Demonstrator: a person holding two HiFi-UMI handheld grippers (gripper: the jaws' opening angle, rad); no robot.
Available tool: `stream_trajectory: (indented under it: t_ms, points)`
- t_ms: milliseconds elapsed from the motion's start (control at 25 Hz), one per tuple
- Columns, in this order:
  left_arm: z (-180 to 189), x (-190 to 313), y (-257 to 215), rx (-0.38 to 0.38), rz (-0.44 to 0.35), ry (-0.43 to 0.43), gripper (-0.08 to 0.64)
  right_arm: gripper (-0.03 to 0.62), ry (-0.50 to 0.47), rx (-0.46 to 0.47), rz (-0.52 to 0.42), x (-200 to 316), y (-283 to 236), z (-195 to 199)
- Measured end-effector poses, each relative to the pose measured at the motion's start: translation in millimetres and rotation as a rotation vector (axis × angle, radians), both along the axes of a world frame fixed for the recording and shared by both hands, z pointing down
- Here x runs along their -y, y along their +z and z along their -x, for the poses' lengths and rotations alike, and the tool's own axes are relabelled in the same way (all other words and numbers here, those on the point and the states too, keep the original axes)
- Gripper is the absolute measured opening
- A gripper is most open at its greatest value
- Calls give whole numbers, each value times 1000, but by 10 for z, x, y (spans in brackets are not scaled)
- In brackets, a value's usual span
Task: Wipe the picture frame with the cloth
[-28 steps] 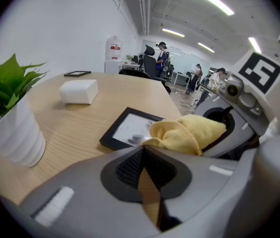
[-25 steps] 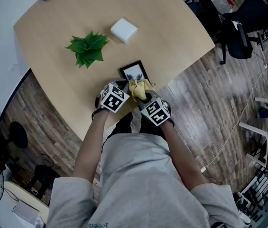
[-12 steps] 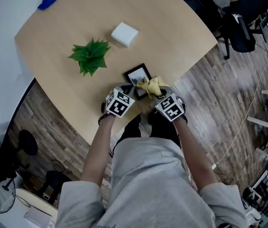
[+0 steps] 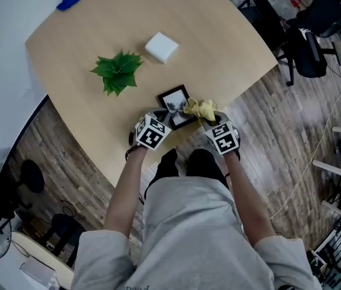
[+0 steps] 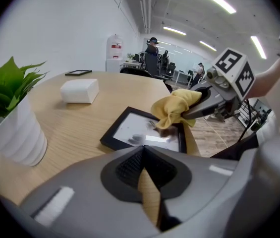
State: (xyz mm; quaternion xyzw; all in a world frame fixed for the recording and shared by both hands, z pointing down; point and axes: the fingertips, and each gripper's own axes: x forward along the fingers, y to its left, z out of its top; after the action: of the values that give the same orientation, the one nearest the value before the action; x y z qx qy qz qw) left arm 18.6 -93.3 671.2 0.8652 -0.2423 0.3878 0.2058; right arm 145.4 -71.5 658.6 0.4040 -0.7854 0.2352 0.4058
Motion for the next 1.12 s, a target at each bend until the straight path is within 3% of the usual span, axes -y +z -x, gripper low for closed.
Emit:
stream_trajectory:
  t_ms: [200,440,760,960,1120]
  points:
    - [23,17,11,37,-13,-82,52,57,107,116,-27,-49,-145,-111]
    - [-5,-235,-162,96,9,-183,52,57,132,206,-39,-218,-370,-174]
    - [99,-675,-539,14,-14,-481,52,57,99,307,-99,-495,-592,-43]
    - [-15,-935,-849,-40,-92,-581,52,57,66,337,-129,-685,-741,-101]
    - [-89,-1135,-1027,-109,-155,-597,52,57,61,364,-154,-798,-831,-210]
